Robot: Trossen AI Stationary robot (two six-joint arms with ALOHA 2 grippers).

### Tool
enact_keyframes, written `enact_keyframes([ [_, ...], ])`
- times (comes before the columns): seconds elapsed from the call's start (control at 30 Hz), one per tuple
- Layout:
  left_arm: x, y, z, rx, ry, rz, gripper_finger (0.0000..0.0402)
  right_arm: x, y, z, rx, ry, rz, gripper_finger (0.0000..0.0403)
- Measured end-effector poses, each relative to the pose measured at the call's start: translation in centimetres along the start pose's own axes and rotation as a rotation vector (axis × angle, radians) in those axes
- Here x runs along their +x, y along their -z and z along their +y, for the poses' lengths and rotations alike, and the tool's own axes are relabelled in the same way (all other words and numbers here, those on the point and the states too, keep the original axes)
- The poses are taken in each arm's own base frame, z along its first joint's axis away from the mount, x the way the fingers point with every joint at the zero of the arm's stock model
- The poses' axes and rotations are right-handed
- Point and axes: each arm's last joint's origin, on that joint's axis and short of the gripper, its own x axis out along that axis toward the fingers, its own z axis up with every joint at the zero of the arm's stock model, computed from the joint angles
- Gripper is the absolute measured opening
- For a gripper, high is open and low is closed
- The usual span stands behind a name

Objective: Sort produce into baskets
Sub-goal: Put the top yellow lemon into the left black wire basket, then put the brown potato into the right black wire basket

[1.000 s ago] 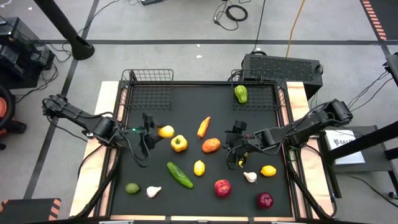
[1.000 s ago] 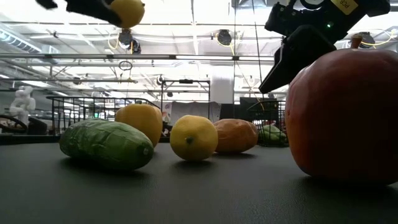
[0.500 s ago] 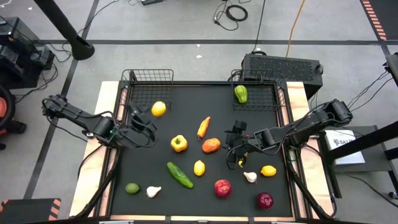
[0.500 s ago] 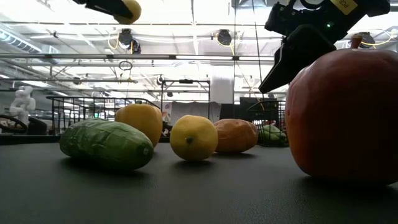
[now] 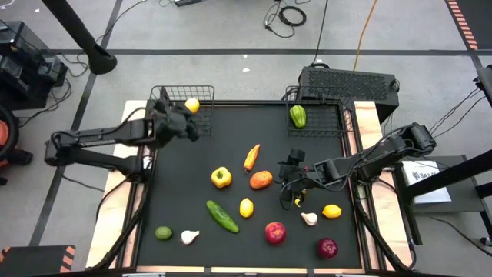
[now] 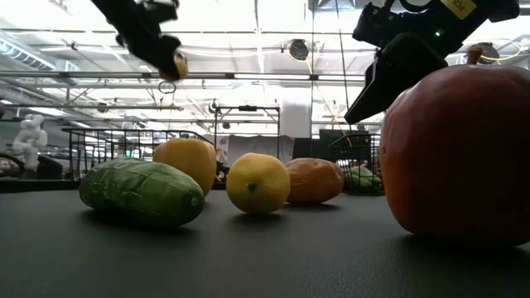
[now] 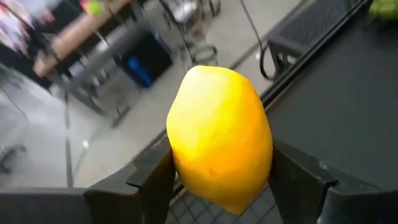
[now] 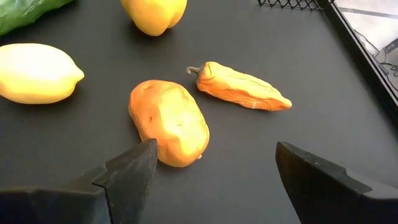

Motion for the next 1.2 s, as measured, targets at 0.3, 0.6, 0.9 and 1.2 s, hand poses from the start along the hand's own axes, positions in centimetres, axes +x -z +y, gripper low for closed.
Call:
enact_keyframes([
  [0.3, 6.4, 2.1, 1.4, -0.058, 0.042, 0.224, 0.0241, 0.0, 0.0, 0.0, 0.000, -0.003, 0.001, 0.0318],
  [0.6, 9.3, 2.5, 0.5, -0.038, 0.030, 0.263, 0.0315, 0.0, 0.0, 0.0, 0.001, -0.004, 0.001, 0.0318],
  [0.9, 7.8, 1.2, 1.1, -0.119, 0.110, 0.208, 0.0335, 0.0, -0.6, 0.2, 0.039, -0.033, -0.049, 0.0318],
  [1.2, 0.4, 0.1, 1.1, -0.212, 0.349, 0.063, 0.0320, 0.0, -1.0, 0.5, 0.082, -0.151, -0.064, 0.0318],
])
